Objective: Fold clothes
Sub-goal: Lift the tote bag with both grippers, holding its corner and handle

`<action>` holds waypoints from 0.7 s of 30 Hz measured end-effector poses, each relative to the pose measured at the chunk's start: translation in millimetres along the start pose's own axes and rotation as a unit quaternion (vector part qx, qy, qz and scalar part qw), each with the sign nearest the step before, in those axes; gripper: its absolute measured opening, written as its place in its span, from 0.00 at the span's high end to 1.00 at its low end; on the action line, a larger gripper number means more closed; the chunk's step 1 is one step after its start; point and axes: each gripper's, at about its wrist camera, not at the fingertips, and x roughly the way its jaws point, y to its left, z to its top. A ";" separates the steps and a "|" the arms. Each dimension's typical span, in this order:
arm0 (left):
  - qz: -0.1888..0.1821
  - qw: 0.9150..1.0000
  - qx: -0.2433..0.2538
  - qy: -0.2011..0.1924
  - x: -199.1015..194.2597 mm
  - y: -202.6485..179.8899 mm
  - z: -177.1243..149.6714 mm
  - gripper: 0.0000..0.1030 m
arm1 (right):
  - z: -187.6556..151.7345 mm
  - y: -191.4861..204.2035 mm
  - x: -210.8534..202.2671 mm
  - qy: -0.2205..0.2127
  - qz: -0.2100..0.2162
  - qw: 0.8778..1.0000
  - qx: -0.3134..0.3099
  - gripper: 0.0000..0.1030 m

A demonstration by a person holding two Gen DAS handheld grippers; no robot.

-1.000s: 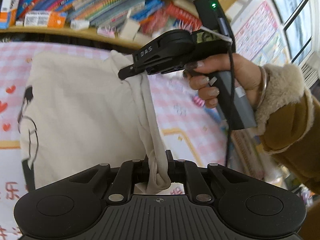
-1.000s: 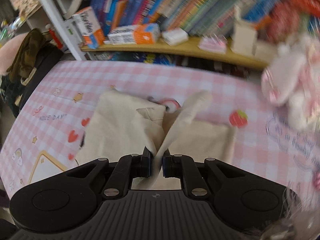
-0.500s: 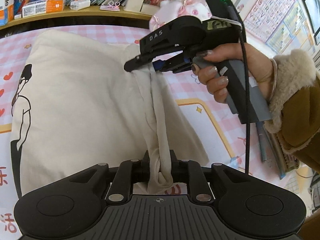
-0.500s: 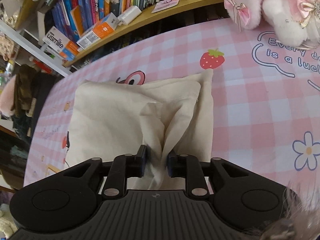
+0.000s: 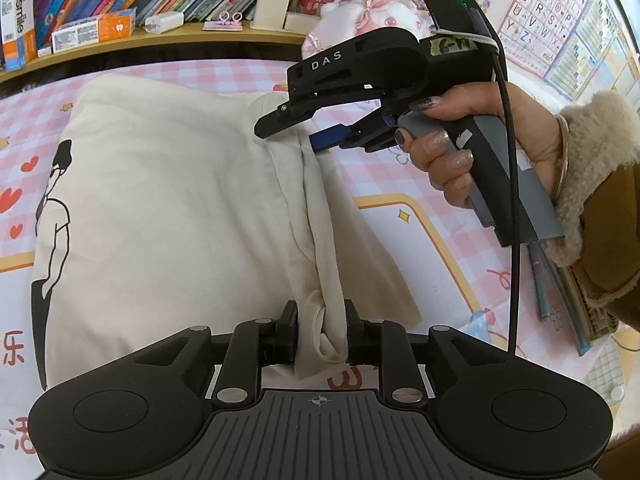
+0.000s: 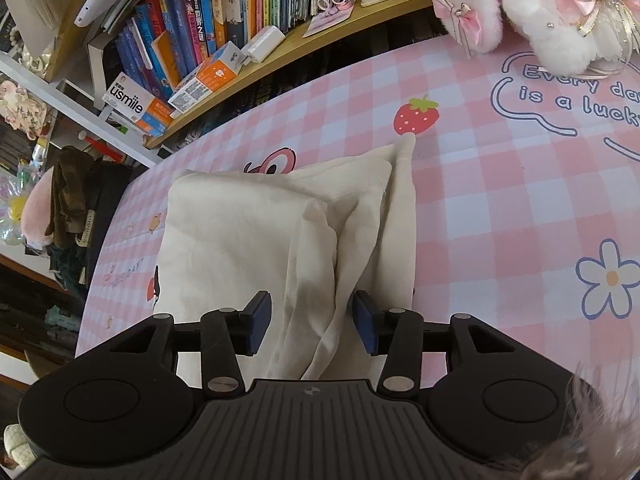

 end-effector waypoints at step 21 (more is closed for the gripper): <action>0.016 0.995 0.084 -0.059 -24.4 -40.1 18.1 0.79 | 30.8 67.6 -33.9 -0.085 -0.005 0.974 -0.208 0.94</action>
